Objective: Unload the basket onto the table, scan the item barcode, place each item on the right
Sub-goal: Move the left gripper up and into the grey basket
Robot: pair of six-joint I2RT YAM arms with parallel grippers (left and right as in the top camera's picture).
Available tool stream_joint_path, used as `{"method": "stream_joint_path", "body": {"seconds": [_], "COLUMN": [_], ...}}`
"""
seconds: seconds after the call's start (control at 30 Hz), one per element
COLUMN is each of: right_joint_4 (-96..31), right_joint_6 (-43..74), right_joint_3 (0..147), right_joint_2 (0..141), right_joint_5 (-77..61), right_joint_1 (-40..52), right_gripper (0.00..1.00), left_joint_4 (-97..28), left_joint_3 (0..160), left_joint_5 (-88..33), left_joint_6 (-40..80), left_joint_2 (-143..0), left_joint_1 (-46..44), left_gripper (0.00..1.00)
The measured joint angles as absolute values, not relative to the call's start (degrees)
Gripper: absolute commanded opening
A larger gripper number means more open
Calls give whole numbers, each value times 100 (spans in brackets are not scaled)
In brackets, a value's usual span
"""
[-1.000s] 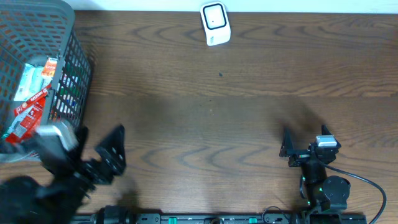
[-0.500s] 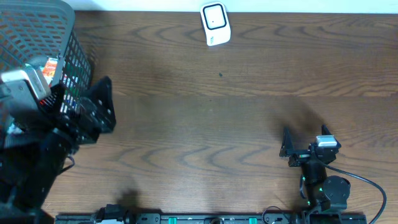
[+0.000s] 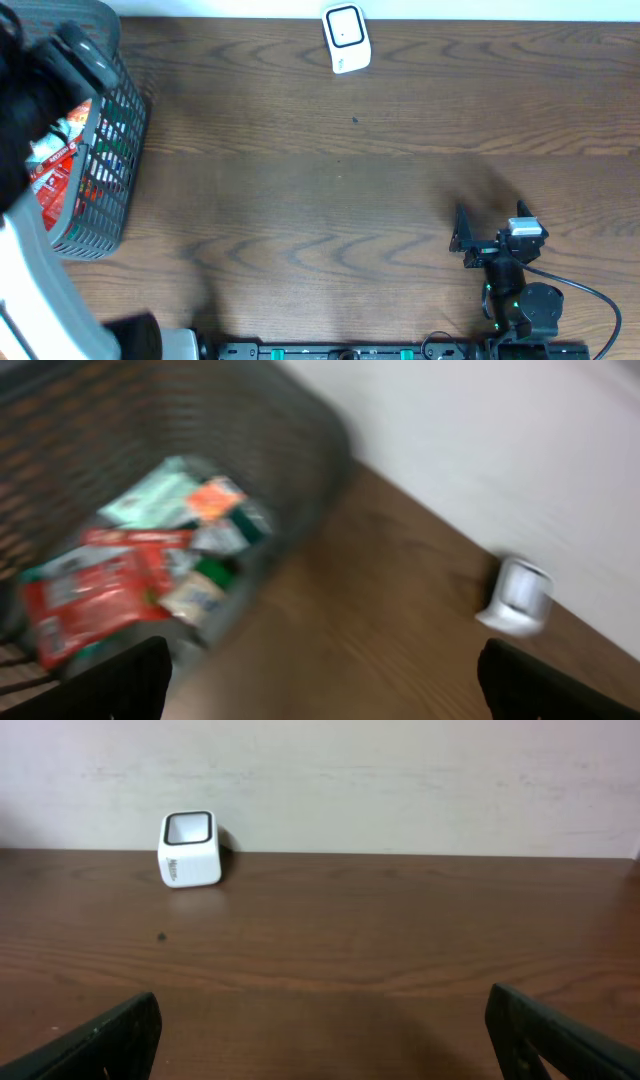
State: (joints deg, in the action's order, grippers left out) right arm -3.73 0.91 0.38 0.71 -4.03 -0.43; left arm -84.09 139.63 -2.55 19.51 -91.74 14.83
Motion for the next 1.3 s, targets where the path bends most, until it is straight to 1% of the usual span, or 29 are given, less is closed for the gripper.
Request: {"method": "stream_joint_path", "body": {"seconds": [0.2,0.37,0.47,0.83,1.07,1.3], "right_joint_4": [-373,-373,-375,-373,-373,-373], "right_joint_6": [89,91,91,89,91,91], "right_joint_3": [38,38,38,38,38,38], "right_joint_2": [71,71,71,71,71,71], "right_joint_5": [-403,-403,-405,-403,-403,-403], "right_joint_1": [-43,-43,-43,-43,-43,-43], "right_gripper": [99,99,99,99,99,99], "left_joint_4": [-8783,-9157,-9220,-9233,-9227,-9004], "left_joint_3": [13998,13998,13998,13996,13694,12938], "left_joint_5": [-145,-108,-108,-110,-110,-113], "left_joint_6": [1940,1643,1347,904,825,703], "left_joint_2": [-9859,-10261,-10578,-11662,-11740,-11740], "left_joint_1": [2681,3223,3286,3301,3301,3301], "left_gripper": [98,98,98,98,98,100]}}
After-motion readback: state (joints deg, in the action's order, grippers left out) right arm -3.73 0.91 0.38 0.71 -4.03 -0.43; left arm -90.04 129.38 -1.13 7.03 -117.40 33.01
